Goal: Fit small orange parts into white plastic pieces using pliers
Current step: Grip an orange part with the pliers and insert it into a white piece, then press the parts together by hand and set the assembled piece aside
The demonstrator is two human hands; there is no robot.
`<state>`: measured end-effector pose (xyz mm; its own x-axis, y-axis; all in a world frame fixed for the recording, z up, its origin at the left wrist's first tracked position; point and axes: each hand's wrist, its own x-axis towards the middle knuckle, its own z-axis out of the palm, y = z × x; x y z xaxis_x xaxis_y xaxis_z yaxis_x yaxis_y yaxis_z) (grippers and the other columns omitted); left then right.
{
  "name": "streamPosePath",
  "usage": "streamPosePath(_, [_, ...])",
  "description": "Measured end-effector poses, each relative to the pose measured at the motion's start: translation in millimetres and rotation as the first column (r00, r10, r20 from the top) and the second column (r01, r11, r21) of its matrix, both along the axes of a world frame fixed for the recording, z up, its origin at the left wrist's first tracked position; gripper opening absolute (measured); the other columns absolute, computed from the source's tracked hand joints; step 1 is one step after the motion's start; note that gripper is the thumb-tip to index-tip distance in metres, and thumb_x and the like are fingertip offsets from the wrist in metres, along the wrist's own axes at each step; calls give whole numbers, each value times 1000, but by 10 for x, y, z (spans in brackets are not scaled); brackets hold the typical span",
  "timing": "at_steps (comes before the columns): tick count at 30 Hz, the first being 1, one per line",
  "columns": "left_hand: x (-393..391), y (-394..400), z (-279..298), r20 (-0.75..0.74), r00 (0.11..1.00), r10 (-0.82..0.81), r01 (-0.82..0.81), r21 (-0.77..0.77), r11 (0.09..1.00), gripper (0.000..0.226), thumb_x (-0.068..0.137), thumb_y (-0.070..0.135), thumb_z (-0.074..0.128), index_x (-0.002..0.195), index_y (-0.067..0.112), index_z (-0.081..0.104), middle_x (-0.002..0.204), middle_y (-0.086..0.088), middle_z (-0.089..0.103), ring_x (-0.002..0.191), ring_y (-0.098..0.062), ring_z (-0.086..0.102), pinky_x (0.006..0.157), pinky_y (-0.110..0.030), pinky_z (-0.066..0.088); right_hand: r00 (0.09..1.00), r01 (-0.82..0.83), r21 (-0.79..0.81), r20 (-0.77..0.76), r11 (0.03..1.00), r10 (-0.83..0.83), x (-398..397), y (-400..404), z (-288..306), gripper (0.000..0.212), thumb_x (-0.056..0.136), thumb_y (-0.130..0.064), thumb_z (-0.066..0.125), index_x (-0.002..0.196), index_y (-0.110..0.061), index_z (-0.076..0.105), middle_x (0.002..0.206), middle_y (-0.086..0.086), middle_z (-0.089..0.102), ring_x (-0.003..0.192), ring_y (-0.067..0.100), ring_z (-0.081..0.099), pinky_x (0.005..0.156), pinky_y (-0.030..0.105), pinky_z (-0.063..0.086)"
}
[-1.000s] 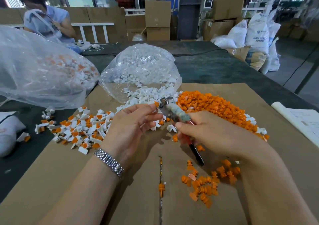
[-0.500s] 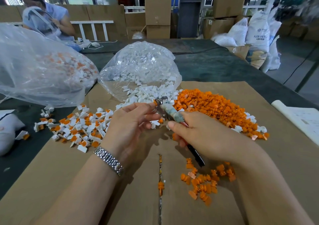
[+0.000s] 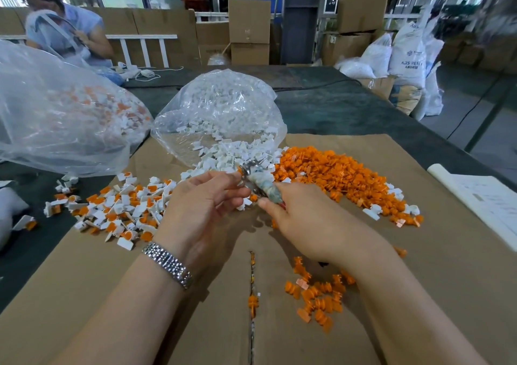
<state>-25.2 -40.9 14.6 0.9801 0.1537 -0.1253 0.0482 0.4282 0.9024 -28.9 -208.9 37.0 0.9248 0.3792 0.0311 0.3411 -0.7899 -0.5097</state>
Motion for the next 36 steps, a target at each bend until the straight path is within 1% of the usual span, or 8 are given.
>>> streamPosePath(6, [11,42,0,18,999,-39,38,5,999,13,87,7,74,94,-2,70,75,-11,74,64,-16,72,56,-19,57,989,7,102,-148,995,8,-9,-74,72,51,101,-59,41,86,-14,61,73,4,71,66,13,69,78,45,55])
streamPosePath(10, [-2,61,12,46,999,-14,10,96,995,9,92,10,71,88,3,74,78,-11,75,70,-21,75,58,-21,58,976,157,215,-183,964,-119,63,-236,120,56,94,-68,44,88,-16,64,76,3,72,72,15,70,72,39,54])
streamPosePath(13, [-16,64,4,73,997,12,-31,258,966,14,95,14,70,85,7,76,82,-13,76,77,-25,77,61,-22,59,953,301,80,-58,950,-297,202,-341,29,46,98,-62,44,96,-18,57,87,5,61,80,25,60,65,38,45])
streamPosePath(18, [-24,59,-7,95,995,35,-75,457,886,15,93,19,74,79,12,75,76,-8,75,71,-21,77,57,-18,55,870,491,-240,92,837,-484,348,-396,-135,56,95,-57,55,134,-17,50,135,12,49,124,34,49,103,54,37])
streamPosePath(22, [-3,185,-54,237,941,240,-325,827,459,19,90,27,69,72,22,66,59,2,66,57,-15,67,46,-28,48,860,509,-328,160,796,-484,370,-373,-213,63,90,-62,60,133,-16,51,135,14,49,126,35,48,102,53,35])
streamPosePath(26, [7,320,-63,336,879,339,-358,934,4,15,89,30,64,78,25,57,76,3,61,62,-13,51,51,-26,33,864,502,-343,152,794,-480,386,-376,-272,65,90,-65,59,132,-16,51,137,14,47,128,35,44,103,53,33])
streamPosePath(31, [18,217,-96,455,884,111,-453,891,-40,18,92,21,66,108,14,65,110,-6,59,80,-17,53,58,-24,34,873,473,-243,263,847,-412,361,-294,-235,54,88,-63,63,121,-21,55,127,6,49,124,29,44,97,51,37])
streamPosePath(36, [44,-100,-238,296,893,-339,-332,942,-52,27,98,27,61,124,25,66,117,7,59,90,-13,63,72,-27,50,972,189,-126,168,974,-167,223,-86,-212,30,86,-57,70,88,-29,60,85,-9,60,83,13,59,62,31,39])
